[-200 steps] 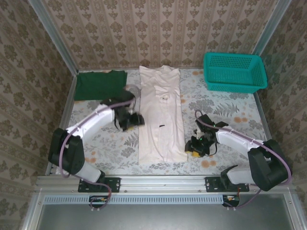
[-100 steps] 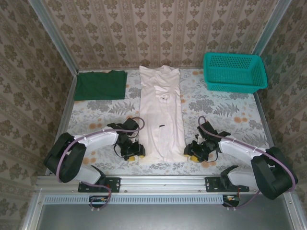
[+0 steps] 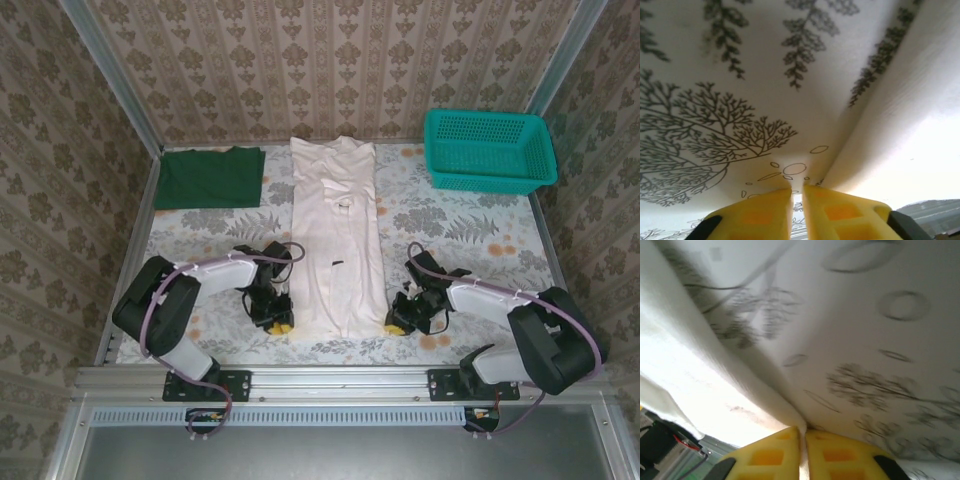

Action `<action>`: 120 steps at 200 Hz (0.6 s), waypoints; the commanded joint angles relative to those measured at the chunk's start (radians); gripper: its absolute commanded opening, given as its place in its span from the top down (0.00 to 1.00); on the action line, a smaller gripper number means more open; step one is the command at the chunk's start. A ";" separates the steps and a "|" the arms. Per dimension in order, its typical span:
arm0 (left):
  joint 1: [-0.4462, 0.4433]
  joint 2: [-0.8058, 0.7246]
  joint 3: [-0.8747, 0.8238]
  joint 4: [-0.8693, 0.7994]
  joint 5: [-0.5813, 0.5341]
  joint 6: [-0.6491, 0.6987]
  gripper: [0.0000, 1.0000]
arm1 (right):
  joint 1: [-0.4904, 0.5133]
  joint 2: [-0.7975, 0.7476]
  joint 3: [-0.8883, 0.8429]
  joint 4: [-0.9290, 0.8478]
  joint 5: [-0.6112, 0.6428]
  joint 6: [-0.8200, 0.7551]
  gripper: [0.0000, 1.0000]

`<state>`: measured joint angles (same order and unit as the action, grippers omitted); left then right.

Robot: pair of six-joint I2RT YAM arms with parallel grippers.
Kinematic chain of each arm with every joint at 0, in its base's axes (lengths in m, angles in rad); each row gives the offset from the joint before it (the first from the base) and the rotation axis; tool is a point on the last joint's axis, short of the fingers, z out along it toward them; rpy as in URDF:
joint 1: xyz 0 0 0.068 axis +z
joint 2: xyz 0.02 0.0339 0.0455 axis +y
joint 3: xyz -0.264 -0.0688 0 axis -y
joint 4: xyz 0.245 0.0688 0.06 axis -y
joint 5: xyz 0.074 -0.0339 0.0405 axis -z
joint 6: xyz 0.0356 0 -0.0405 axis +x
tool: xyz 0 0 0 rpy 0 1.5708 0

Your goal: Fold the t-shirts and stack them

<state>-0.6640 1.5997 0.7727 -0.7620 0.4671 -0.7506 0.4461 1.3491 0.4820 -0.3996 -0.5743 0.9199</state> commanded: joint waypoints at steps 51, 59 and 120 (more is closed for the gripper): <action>-0.020 -0.068 0.012 0.138 0.005 0.117 1.00 | 0.023 -0.210 -0.002 -0.052 0.044 0.022 1.00; -0.018 -0.093 -0.012 0.123 0.001 0.119 1.00 | 0.026 -0.235 -0.036 -0.053 0.045 0.040 1.00; -0.020 -0.209 -0.157 0.112 0.032 0.076 1.00 | 0.043 -0.338 -0.181 -0.029 0.027 0.125 1.00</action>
<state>-0.6800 1.4300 0.6373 -0.6399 0.4763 -0.6727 0.4828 1.0573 0.3080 -0.4068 -0.5533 0.9897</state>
